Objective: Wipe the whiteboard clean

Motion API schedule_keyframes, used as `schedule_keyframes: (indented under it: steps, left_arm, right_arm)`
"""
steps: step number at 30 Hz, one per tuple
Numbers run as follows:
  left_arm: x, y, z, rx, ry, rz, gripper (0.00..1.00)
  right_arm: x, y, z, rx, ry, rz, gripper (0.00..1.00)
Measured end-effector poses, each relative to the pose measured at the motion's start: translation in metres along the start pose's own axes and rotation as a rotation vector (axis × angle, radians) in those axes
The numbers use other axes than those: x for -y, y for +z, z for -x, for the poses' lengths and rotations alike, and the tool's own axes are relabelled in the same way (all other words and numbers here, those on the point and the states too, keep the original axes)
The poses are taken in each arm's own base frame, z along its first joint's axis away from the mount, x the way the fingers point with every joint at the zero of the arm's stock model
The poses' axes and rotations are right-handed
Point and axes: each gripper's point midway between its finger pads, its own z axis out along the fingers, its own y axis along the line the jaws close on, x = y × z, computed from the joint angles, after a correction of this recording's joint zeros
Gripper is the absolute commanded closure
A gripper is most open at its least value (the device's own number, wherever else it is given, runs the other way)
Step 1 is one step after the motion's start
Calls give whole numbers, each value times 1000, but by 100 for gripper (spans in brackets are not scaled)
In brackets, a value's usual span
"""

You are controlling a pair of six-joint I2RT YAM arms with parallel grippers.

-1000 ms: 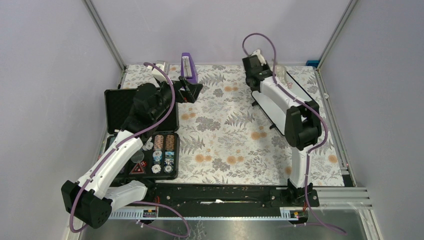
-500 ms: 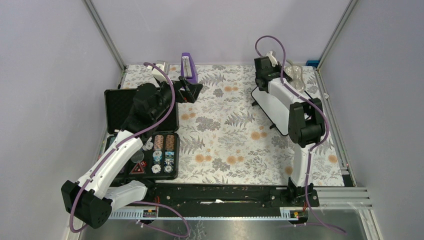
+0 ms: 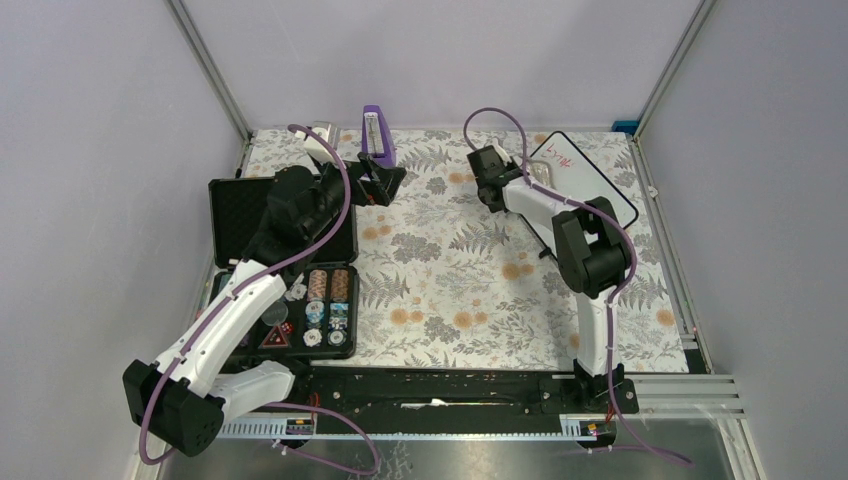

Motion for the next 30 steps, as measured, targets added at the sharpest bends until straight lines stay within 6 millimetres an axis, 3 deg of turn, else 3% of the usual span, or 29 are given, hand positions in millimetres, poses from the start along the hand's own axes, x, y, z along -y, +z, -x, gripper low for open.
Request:
schedule_keyframes:
  steps: [3,5,8,11,14,17,20,25,30]
  left_arm:
    - [-1,1,-2,-5,-1,1,1]
    - [0,1,-2,-6,-1,1,1]
    - [0,1,-2,-6,-1,0,1]
    - [0,1,-2,-6,-1,0,1]
    - [0,1,-2,-6,-1,0,1]
    - [0,1,-2,-6,-1,0,1]
    - [0,1,-2,-6,-1,0,1]
    - [0,1,-2,-6,-1,-1,1]
    - [0,1,-2,-6,-1,-1,1]
  right_arm:
    - [-11,-11,6,26,9,57,100]
    - [-1,-17,11,39,30,52,100]
    - [30,-24,26,70,97,17,100]
    - [85,-27,51,111,197,-80,100]
    - [117,-22,56,115,229,-163,100]
    - [133,-15,56,101,203,-242,100]
    - [126,1,54,73,146,-285,100]
    - [85,32,38,5,30,-270,100]
    - [70,37,29,-25,25,-247,100]
